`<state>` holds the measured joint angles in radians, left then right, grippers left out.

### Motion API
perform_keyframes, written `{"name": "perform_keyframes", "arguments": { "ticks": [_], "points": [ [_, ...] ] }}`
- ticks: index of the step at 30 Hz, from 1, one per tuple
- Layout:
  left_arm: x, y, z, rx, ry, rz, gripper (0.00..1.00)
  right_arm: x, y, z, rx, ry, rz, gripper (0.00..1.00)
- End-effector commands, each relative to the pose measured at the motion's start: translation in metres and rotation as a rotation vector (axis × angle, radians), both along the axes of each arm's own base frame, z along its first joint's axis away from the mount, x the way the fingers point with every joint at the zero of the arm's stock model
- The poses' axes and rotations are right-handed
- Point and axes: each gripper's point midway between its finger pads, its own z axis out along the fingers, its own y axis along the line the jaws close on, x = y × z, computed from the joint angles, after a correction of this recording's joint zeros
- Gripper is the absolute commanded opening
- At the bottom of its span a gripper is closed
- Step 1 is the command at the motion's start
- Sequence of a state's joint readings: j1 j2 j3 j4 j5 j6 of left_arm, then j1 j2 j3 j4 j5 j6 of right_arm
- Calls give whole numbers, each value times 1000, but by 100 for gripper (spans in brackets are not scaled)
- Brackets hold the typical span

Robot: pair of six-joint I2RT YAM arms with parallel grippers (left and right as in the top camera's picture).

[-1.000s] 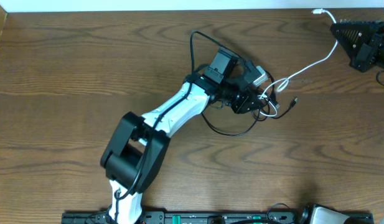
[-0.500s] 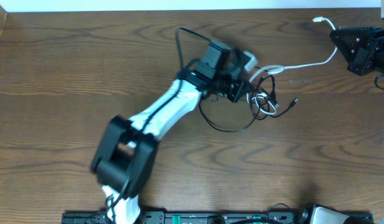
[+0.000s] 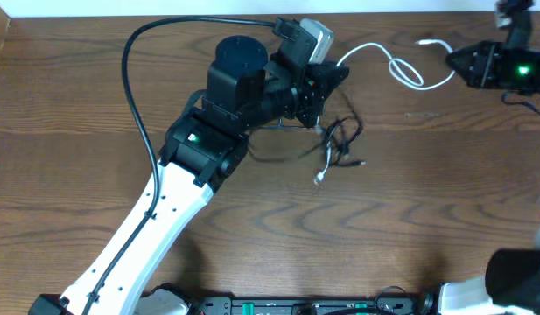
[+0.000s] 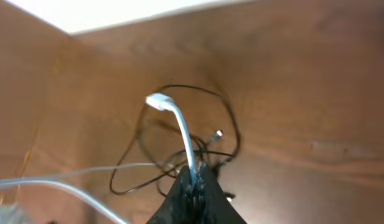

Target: Untangle cables

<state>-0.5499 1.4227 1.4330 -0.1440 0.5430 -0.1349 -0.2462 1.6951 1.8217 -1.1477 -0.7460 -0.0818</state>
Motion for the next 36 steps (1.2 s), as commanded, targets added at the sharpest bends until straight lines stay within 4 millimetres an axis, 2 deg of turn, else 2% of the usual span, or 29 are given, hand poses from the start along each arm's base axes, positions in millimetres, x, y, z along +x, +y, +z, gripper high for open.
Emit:
{"name": "perform_keyframes", "arguments": {
  "ticks": [1, 8, 10, 11, 12, 13, 14, 15, 18, 23, 27, 29, 32, 36],
  "points": [
    [1, 4, 26, -74, -32, 27, 8, 7, 11, -33, -18, 69, 66, 1],
    [1, 20, 91, -237, -165, 58, 7, 13, 35, -95, -28, 226, 163, 1],
    [-1, 27, 108, -264, -211, 66, 8, 14, 41, -108, -33, 257, 181, 10],
    [-2, 30, 116, -276, -234, 69, 7, 15, 44, -114, -34, 273, 191, 19],
    [-4, 33, 124, -289, -256, 72, 7, 15, 48, -119, -36, 284, 200, 35],
    [-5, 36, 132, -297, -272, 75, 7, 15, 50, -124, -39, 295, 208, 46],
    [-7, 38, 138, -304, -286, 78, 7, 15, 53, -128, -43, 302, 217, 66],
    [-9, 39, 144, -311, -297, 77, 7, 16, 56, -131, -46, 306, 225, 77],
    [-14, 42, 160, -330, -330, 74, 7, 15, 62, -131, -60, 282, 262, 96],
    [-26, 50, 196, -394, -418, 75, 7, 16, 65, -127, -55, 264, 273, 99],
    [-29, 70, 234, -464, -488, 169, 7, 13, 71, -125, -42, 258, 298, 99],
    [-31, 72, 240, -471, -496, 177, 7, 13, 74, -125, -52, 244, 320, 99],
    [-27, 70, 232, -450, -465, 180, 8, 14, 74, -125, -57, 230, 328, 99],
    [-10, 61, 195, -351, -347, 193, 7, 20, 73, -120, -58, 195, 328, 99]
  ]
}}
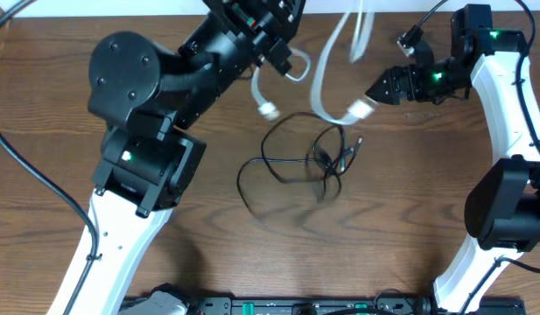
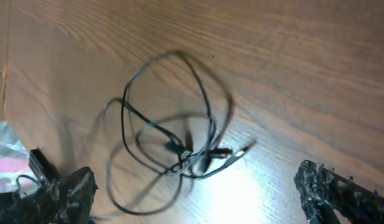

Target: Untangle cables

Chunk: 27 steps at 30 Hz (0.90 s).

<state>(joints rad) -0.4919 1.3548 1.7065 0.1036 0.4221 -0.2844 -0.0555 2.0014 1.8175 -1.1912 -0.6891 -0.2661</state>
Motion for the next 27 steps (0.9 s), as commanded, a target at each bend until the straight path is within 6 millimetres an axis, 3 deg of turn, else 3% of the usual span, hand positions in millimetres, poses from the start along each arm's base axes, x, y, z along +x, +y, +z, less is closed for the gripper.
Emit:
{"name": "perform_keyframes", "arguments": {
  "ticks": [1, 8, 14, 19, 24, 27],
  "points": [
    [17, -4, -26, 66, 76, 29, 7, 4, 5, 13, 23, -56, 29, 99],
    [42, -18, -100, 231, 283, 32, 7, 4, 16, 61, 131, -184, 79, 99],
    [42, -19, -158, 381, 443, 22, 7, -9, 26, 118, 172, -412, 205, 99],
    [17, -33, -170, 435, 459, -145, 7, -35, 48, 158, 269, -630, 399, 98],
    [3, -40, -174, 452, 463, -230, 7, -56, 63, 168, 330, -706, 515, 93],
    [0, -38, -184, 470, 509, -234, 7, -72, 72, 177, 401, -774, 590, 84]
  ]
}}
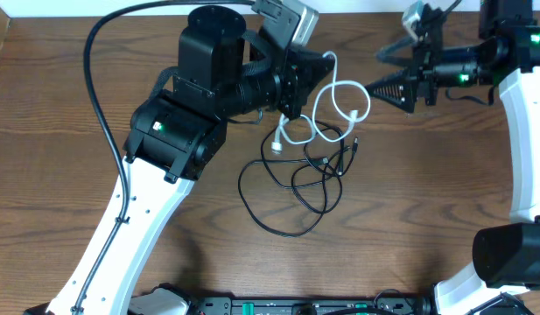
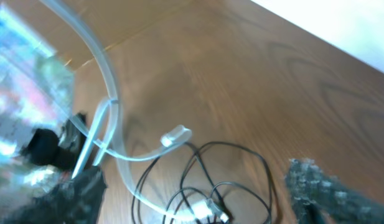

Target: Untangle cables

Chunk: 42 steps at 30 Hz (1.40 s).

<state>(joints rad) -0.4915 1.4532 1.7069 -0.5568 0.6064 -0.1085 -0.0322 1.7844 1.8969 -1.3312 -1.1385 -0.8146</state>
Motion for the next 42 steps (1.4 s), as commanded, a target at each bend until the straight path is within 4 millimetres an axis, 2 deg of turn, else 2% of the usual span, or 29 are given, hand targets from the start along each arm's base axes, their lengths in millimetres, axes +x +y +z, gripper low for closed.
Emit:
{"name": "perform_keyframes", "arguments": {
  "ticks": [1, 12, 17, 22, 27, 31, 35, 37, 38, 42],
  "points": [
    [-9, -1, -2, 4, 12, -48, 7, -18, 15, 23, 117, -190, 150, 81],
    [-18, -6, -6, -13, 65, -90, 8, -32, 40, 27, 145, -222, 240, 65],
    [-22, -12, -12, -26, 114, -133, 8, -36, 55, 28, 148, -261, 285, 53],
    [-23, -14, -19, -25, 152, -145, 8, -31, 57, 30, 151, -257, 274, 45],
    [-25, -16, -19, -24, 154, -150, 8, -29, 57, 32, 157, -256, 270, 40],
    [-33, -24, -19, -20, 152, -177, 8, -31, 59, 35, 175, -259, 279, 38],
    [-37, -29, -18, -22, 145, -192, 8, -31, 60, 35, 175, -261, 281, 24],
    [-37, -29, -17, -23, 142, -192, 8, -31, 60, 35, 177, -255, 279, 12],
    [-37, -29, -17, -23, 142, -192, 8, -30, 60, 35, 177, -246, 274, 3],
    [-36, -29, -17, -21, 140, -186, 8, -12, 53, 34, 153, -147, 183, 1]
  ]
}}
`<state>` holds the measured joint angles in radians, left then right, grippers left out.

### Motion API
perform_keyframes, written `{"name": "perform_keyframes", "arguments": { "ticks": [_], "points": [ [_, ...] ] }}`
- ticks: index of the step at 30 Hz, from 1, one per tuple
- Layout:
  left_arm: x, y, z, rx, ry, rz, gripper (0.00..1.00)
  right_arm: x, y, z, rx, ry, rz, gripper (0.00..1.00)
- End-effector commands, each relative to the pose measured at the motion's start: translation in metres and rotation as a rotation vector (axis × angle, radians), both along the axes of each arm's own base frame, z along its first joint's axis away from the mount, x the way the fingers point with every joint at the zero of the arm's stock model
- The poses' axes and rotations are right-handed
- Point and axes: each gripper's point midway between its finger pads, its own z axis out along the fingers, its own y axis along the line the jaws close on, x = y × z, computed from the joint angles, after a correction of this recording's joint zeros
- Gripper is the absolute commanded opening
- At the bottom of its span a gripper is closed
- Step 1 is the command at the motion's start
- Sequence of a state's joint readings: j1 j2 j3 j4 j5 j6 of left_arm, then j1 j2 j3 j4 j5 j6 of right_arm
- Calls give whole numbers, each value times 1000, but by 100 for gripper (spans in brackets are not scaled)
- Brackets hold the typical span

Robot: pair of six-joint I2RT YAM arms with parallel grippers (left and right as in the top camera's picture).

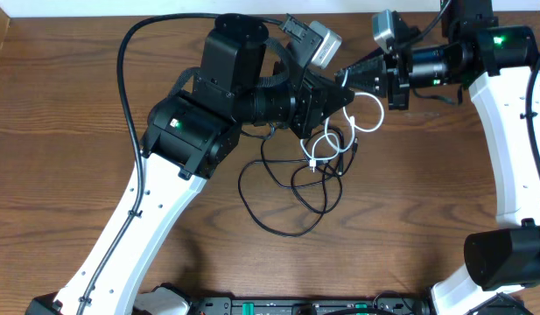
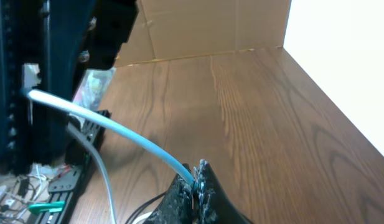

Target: Untangle cables

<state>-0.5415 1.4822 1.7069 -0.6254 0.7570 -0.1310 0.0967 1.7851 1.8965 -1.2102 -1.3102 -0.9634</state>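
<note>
A white cable [image 1: 368, 112] hangs in loops from the two grippers, and its free plug end rests on the tangle. The black cable [image 1: 291, 188] lies in a loose tangle on the wooden table [image 1: 427, 227], below both grippers. My left gripper [image 1: 342, 94] is above the tangle and appears shut on the white cable. My right gripper [image 1: 348, 75] meets it tip to tip from the right. In the right wrist view the right gripper [image 2: 195, 176] is shut on the white cable [image 2: 117, 127], which runs up and left to the left arm.
The bulky black left arm [image 1: 234, 79] covers the table's back middle. A cardboard box [image 2: 204, 25] stands beyond the table's end. A rack of electronics [image 2: 30, 193] sits along one table edge.
My right gripper was open to the right of the white loop. It is now shut on the white cable next to the left gripper. The left gripper has shifted a little to the right.
First my right gripper held the white cable at the far right while the left was at the tangle. Then the left held the white cable lifted at the back and the right was open. The left brought it over the black tangle, and now both grip it.
</note>
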Motion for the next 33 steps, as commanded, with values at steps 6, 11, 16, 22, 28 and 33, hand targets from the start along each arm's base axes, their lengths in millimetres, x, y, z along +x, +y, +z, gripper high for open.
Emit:
{"name": "perform_keyframes", "arguments": {
  "ticks": [6, 11, 16, 22, 28, 33],
  "points": [
    [-1, -1, 1, -7, 2, -6, 40, 77, -53, 17, 37, 322, -401, 1],
    [-1, -1, 1, -6, 2, -7, 50, 122, -131, 44, 183, 415, -678, 1],
    [-1, -1, 1, -4, 2, -8, 50, 149, -225, 40, 233, 435, -1021, 1],
    [-1, -1, 1, -4, 2, -8, 50, 151, -346, -3, 126, 462, -1554, 1],
    [-1, -1, 1, -6, -2, -8, 50, 147, -433, -19, 41, 355, -1860, 1],
    [-1, -1, 1, -6, -2, -8, 50, 151, -478, -36, 85, 356, -2004, 1]
  ]
}}
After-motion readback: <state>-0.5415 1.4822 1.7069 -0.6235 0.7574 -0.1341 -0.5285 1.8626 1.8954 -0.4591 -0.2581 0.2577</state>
